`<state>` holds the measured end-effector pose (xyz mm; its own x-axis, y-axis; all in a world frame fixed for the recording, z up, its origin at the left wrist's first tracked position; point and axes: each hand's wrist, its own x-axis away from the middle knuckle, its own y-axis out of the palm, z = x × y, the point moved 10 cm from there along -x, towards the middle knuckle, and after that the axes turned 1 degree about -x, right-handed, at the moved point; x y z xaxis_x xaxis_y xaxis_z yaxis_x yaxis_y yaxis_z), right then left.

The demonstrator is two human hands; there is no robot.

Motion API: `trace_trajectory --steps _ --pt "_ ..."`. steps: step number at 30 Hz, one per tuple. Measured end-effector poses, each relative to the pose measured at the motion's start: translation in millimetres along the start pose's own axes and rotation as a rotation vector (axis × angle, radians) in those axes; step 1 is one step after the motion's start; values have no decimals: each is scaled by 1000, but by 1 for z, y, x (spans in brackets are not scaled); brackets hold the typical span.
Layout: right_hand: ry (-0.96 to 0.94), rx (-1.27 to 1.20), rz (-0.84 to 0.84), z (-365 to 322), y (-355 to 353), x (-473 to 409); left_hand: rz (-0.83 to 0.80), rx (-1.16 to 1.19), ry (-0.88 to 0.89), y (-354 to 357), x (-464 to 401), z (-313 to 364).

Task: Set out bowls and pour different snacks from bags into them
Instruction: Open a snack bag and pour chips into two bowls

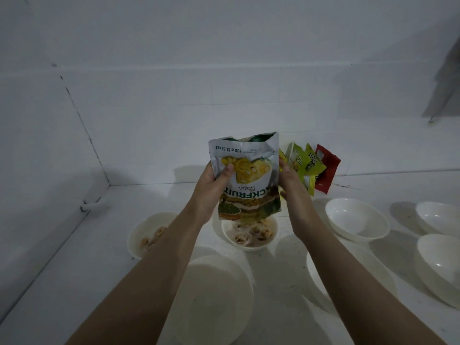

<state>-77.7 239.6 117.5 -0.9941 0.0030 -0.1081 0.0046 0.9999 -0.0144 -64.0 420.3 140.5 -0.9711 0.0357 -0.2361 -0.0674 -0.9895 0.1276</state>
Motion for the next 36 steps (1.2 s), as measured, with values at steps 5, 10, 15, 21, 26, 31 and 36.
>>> trace_trajectory --steps 5,10,15,21,26,31,36 --pt "-70 -241 -40 -36 6 -7 -7 -111 -27 -4 3 -1" --pt "-265 -221 58 -63 -5 -6 -20 -23 -3 -6 8 7" --pt "-355 -269 108 -70 -12 1 86 99 22 -18 -3 22" --pt "-273 -300 12 -66 -5 -9 186 145 70 -16 -9 36" --pt "-185 -265 19 -63 -1 -15 167 106 104 -14 -6 47" --pt "-180 -242 39 -61 -1 -14 174 23 132 -13 0 46" --pt "-247 -266 41 -74 1 -5 147 40 143 -11 2 47"
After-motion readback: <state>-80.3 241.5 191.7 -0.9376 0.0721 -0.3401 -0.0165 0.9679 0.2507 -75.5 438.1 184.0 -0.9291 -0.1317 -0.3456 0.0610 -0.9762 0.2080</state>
